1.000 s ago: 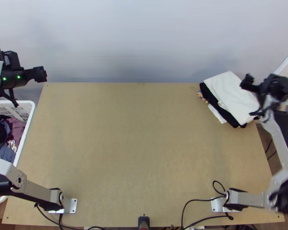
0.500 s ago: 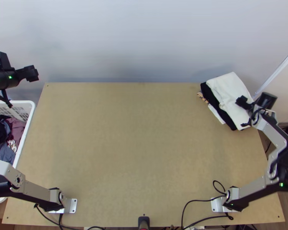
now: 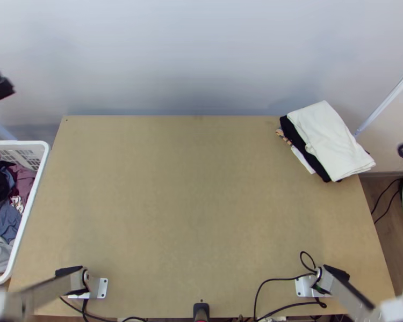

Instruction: Fold the t-shirt

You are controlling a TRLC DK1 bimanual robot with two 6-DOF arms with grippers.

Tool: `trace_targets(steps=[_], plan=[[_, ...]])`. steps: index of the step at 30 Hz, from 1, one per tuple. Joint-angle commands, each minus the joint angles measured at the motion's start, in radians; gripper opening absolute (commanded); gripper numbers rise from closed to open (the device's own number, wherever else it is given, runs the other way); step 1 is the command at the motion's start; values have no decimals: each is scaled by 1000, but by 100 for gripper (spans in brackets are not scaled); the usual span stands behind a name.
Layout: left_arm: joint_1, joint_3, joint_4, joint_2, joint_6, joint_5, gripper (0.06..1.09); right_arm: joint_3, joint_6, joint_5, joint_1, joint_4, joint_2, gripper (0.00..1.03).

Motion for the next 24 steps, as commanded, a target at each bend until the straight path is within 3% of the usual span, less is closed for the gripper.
trace_targets(steps=[1,6,11,15,22,24], plan=[[-33,-223,177,-208,83,-62,104,-115,28,-33,1,108,-131,99],[-33,-558,464,-482,201,-135,104,-290,18,-53,4,127,-300,99],[-30,-992,725,-792,310,-138,104,-582,-15,-53,6,190,-493,99],[-31,-1265,768,-985,317,-132,104,-801,-51,-55,33,199,-679,99],[-77,-1656,803,-1206,294,-121,104,-1195,-264,-53,234,141,-1070,99],[-92,-1740,817,-1226,284,-121,104,-1211,-258,11,260,87,-1067,99]])
